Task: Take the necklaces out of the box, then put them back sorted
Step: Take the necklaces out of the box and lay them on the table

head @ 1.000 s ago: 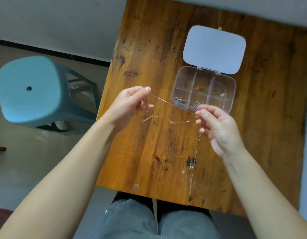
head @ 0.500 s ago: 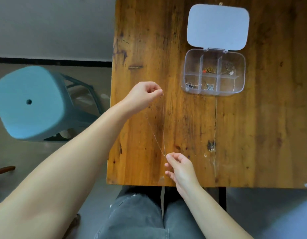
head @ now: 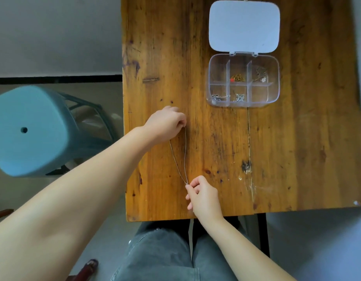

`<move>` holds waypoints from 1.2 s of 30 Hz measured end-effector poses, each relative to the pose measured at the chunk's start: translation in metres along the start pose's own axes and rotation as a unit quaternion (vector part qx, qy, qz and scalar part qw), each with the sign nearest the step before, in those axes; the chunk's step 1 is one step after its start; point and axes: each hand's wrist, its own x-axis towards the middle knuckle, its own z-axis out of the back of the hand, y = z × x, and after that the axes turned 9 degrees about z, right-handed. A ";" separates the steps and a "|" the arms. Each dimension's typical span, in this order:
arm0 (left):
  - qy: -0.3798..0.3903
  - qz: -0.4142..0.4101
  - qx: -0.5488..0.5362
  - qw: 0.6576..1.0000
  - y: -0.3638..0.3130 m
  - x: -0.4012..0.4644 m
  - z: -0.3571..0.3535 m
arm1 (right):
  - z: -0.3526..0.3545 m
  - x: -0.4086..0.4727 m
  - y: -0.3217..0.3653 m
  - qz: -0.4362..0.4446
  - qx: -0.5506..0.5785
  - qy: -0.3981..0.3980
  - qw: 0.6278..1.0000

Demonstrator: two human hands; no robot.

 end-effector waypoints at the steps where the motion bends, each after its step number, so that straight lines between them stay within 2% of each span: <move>1: -0.003 -0.003 0.014 1.000 -0.001 0.001 0.000 | 0.006 0.002 0.002 0.009 -0.009 0.004 1.000; 4: -0.039 -0.002 0.048 0.998 -0.010 0.008 0.005 | 0.044 0.023 0.019 0.060 -0.015 -0.037 0.997; 8: -0.111 0.006 0.003 0.994 -0.039 0.027 0.015 | 0.127 0.081 0.062 0.165 -0.005 -0.149 0.975; 10: -0.119 0.009 -0.028 0.992 -0.056 0.037 0.015 | 0.161 0.116 0.083 0.216 -0.077 -0.163 0.960; 12: -0.128 0.025 -0.048 0.990 -0.069 0.044 0.013 | 0.183 0.152 0.102 0.235 -0.179 -0.132 0.946; 14: -0.151 0.050 -0.071 0.985 -0.075 0.048 0.012 | 0.195 0.184 0.116 0.233 -0.279 -0.068 0.929; 17: -0.160 0.067 -0.078 0.982 -0.077 0.051 0.013 | 0.200 0.214 0.126 0.244 -0.423 0.034 0.872; 20: -0.158 0.087 -0.066 0.981 -0.078 0.053 0.016 | 0.200 0.223 0.131 0.262 -0.491 0.088 0.826; 23: -0.161 0.095 -0.042 0.982 -0.082 0.053 0.015 | 0.204 0.228 0.132 0.270 -0.508 0.135 0.807; 26: -0.166 0.111 -0.038 0.979 -0.085 0.053 0.013 | 0.209 0.232 0.130 0.292 -0.484 0.154 0.811; 31: -0.171 0.140 -0.038 0.975 -0.091 0.053 0.012 | 0.211 0.240 0.122 0.330 -0.459 0.156 0.810; 36: -0.173 0.152 -0.048 0.972 -0.094 0.051 0.011 | 0.209 0.246 0.118 0.333 -0.429 0.118 0.831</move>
